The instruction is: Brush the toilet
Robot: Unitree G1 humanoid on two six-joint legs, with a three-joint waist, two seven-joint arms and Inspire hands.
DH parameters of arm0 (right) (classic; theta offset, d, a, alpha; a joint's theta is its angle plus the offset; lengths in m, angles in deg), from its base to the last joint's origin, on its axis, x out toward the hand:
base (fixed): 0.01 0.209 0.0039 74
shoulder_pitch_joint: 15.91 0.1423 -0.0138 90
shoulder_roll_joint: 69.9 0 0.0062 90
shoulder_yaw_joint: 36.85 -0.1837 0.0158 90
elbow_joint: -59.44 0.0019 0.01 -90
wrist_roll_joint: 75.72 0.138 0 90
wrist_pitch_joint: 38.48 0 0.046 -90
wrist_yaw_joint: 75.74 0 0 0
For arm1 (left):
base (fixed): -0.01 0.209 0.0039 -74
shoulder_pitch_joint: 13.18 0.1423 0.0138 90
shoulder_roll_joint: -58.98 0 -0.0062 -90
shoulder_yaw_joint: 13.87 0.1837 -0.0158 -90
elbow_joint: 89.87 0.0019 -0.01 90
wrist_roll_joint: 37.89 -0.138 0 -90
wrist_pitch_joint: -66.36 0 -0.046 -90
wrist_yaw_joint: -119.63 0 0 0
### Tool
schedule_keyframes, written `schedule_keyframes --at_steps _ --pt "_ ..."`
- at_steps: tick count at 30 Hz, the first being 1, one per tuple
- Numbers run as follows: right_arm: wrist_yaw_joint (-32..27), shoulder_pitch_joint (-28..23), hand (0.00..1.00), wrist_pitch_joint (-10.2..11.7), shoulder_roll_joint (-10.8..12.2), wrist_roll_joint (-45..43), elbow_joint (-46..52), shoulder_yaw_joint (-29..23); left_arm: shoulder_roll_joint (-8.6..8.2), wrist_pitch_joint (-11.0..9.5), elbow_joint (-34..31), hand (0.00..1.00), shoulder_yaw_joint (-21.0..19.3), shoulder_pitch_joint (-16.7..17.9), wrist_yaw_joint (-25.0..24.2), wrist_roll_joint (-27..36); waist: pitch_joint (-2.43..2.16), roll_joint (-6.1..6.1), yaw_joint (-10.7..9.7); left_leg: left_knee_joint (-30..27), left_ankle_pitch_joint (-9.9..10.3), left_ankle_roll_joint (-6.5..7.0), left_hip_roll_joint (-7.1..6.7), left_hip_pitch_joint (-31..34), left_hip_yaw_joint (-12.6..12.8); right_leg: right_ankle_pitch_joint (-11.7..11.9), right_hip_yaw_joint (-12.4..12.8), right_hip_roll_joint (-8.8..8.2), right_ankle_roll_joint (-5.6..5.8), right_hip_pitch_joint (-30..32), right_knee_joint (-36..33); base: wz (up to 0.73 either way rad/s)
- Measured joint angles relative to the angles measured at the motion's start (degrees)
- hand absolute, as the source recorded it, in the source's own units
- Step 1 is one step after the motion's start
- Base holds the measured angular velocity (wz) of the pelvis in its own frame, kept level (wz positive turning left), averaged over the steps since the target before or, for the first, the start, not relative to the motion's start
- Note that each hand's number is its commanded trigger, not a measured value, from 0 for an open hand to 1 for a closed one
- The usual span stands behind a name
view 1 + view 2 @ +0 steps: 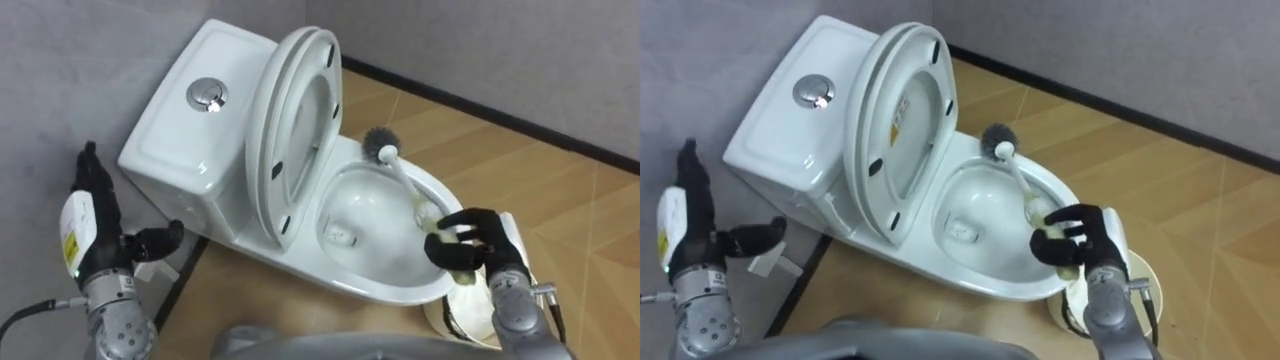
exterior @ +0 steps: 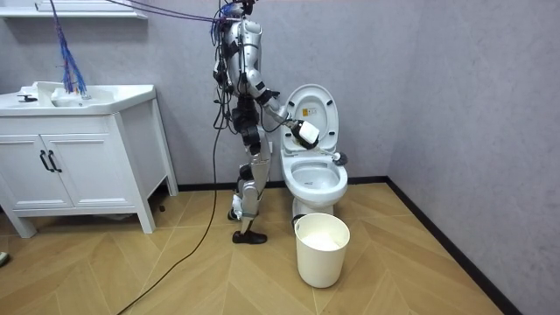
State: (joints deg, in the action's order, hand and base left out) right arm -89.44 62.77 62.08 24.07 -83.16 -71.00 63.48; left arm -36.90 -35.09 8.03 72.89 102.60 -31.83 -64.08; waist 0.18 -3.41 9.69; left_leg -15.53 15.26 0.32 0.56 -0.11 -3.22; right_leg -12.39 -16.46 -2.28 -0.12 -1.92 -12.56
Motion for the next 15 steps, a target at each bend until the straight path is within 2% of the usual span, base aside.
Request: schedule_keyframes --at_steps 6,9,12,14,15 --pt "2.48 0.86 1.0 0.83 0.11 0.21 -5.8 -0.31 0.12 -0.76 -2.72 0.0 0.06 -1.9 2.22 -1.89 -0.23 0.58 -0.66 -0.19 0.0 0.0 -0.12 0.27 -0.75 0.0 -1.05 -0.18 0.0 0.23 -0.14 0.07" --pt "3.51 0.81 1.0 1.0 0.07 0.19 -7.24 -0.2 0.27 -1.43 -3.28 0.0 0.25 -3.26 3.39 -6.27 -0.23 0.91 -0.72 -0.26 0.0 0.0 -0.16 0.84 -0.7 0.01 -1.02 -0.17 -0.02 0.79 -0.32 0.0" --pt "4.49 0.63 1.0 1.94 -0.03 0.05 -8.71 -0.16 1.32 -1.87 -5.76 0.0 0.71 -3.56 3.86 -9.28 -0.26 1.28 -1.61 -0.34 0.0 0.0 -0.22 1.26 -0.75 0.02 -1.02 -0.18 -0.03 0.85 -0.35 0.0" --pt "5.09 0.92 1.0 2.21 -0.19 -0.39 -9.86 -0.15 2.63 -2.55 -6.12 0.0 1.97 -5.25 4.58 -9.55 -0.32 1.51 -2.3 -0.79 -0.01 0.01 -0.31 1.64 -0.92 0.04 -1.4 -0.29 -0.04 0.89 -0.39 0.04" --pt "5.27 1.15 1.0 2.27 -0.28 -0.55 -10.46 -0.03 2.71 -2.55 -6.07 0.0 2.34 -5.62 4.59 -9.54 -0.32 1.7 -2.46 -0.93 -0.01 0.01 -0.36 1.67 -1.0 0.04 -1.51 -0.36 -0.03 0.87 -0.39 0.05"
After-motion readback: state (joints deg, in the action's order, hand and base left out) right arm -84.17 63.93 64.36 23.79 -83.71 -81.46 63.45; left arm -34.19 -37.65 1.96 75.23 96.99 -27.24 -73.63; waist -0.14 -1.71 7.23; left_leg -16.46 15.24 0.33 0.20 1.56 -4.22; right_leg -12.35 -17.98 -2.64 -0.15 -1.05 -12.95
